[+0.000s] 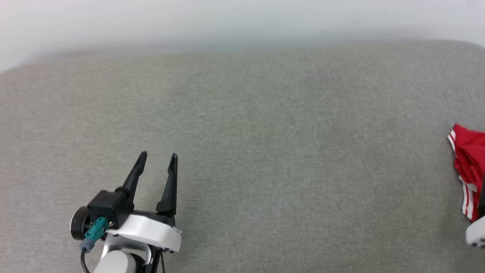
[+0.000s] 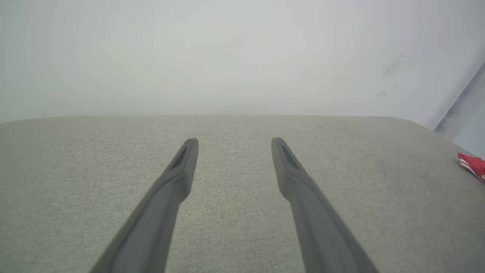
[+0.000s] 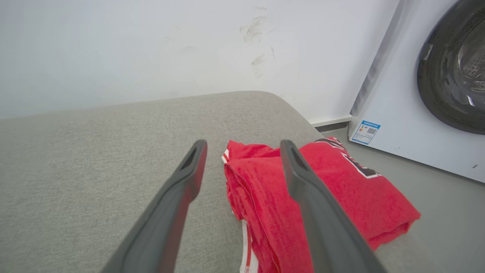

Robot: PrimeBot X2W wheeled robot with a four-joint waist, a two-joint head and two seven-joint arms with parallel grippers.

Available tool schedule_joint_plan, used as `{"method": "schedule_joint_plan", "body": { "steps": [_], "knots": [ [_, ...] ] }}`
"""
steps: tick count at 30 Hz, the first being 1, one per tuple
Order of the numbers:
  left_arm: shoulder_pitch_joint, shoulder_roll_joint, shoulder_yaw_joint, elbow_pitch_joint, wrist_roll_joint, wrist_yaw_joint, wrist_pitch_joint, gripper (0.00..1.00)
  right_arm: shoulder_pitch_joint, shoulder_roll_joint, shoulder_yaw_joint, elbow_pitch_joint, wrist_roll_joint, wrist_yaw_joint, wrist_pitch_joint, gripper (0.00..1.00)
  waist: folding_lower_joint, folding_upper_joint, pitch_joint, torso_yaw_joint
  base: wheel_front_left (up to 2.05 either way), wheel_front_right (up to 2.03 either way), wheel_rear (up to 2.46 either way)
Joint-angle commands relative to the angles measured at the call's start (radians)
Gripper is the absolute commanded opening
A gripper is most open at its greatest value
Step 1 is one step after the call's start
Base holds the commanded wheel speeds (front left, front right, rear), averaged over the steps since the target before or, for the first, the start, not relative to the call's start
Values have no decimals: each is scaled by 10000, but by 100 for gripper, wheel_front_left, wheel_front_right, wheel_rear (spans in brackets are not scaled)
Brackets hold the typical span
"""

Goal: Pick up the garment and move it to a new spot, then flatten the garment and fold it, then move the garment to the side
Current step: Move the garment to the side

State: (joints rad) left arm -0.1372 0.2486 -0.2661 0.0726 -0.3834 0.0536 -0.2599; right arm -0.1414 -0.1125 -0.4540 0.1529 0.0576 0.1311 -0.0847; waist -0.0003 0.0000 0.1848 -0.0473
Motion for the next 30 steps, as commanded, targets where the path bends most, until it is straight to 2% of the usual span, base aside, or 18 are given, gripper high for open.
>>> {"method": "schedule_joint_plan", "body": {
  "steps": [1, 7, 16, 30],
  "knots": [
    [182, -19, 62, 75, -62, 55, -47, 100, 320, 135, 118, -180, 50, -8, -46, 100, 3, 0, -558, 419, 0, 0, 0],
    [674, -104, 275, 380, -157, 162, -61, 100, 1442, 532, 1193, -989, 287, -8, 90, 100, 3, 0, -1270, 731, 0, 0, 0],
    [1269, -171, 438, 657, -191, 246, -59, 100, 2419, 630, 2592, -2002, 741, -8, 498, 100, 3, 0, -2007, 994, 0, 0, 0],
    [1428, -243, 376, 765, -61, 81, -62, 100, 3250, 629, 3169, -3292, 873, -8, 812, 100, 3, 0, -2147, 1061, 0, 0, 0]
  ]
}}
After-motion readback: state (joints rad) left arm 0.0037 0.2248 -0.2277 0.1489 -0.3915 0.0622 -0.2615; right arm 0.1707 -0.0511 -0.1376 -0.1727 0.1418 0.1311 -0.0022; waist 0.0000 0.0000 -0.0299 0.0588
